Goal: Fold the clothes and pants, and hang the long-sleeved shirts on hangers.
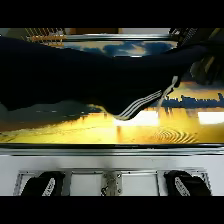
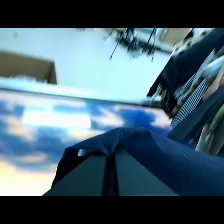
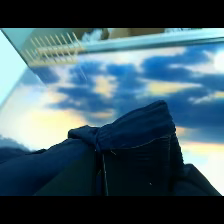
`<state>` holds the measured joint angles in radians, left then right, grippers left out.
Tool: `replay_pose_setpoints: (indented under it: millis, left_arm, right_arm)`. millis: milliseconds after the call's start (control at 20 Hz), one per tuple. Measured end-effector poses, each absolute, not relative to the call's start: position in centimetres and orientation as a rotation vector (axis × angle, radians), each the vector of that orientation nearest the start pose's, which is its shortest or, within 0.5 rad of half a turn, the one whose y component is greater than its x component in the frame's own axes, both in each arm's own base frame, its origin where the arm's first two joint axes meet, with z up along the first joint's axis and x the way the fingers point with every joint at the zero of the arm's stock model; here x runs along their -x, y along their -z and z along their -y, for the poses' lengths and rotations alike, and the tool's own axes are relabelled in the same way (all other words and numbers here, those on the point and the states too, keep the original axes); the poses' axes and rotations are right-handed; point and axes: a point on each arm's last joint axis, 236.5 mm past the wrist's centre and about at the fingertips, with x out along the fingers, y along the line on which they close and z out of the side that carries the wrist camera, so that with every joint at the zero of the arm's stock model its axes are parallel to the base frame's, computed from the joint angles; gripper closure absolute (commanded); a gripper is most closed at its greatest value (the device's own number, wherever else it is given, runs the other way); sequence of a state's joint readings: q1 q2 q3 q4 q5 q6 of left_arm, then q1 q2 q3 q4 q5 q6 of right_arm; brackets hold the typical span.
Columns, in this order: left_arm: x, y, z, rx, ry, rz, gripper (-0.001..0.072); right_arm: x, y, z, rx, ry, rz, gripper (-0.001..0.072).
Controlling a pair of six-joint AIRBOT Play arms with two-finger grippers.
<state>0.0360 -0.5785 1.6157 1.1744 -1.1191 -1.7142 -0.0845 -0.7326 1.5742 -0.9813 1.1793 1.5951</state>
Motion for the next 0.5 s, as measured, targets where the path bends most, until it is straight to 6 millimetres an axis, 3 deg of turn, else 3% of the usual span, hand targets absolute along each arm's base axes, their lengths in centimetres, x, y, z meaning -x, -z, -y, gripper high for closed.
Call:
replay_pose_setpoints:
  millis: [100,250,350,500]
  left_arm:
    - [-22.0,-47.2,7.4,0.336,0.310,-0.078,0.0699]
    - [-26.4,-46.2,7.0,0.352,0.292,-0.127,0.0700]
    - [-31.2,-43.9,6.7,0.359,0.272,-0.197,0.0699]
    - [-40.0,-37.8,6.4,0.374,0.244,-0.368,0.0699]
  right_arm:
    - [-26.5,-41.3,-9.9,-0.407,-0.406,-0.315,0.0702]
    - [-26.8,-39.3,-10.1,-0.484,-0.391,-0.424,0.0702]
    - [-28.6,-35.7,-10.2,-0.519,-0.373,-0.574,0.0702]
    - [-32.3,-28.2,-10.5,-0.567,-0.343,-0.845,0.0702]
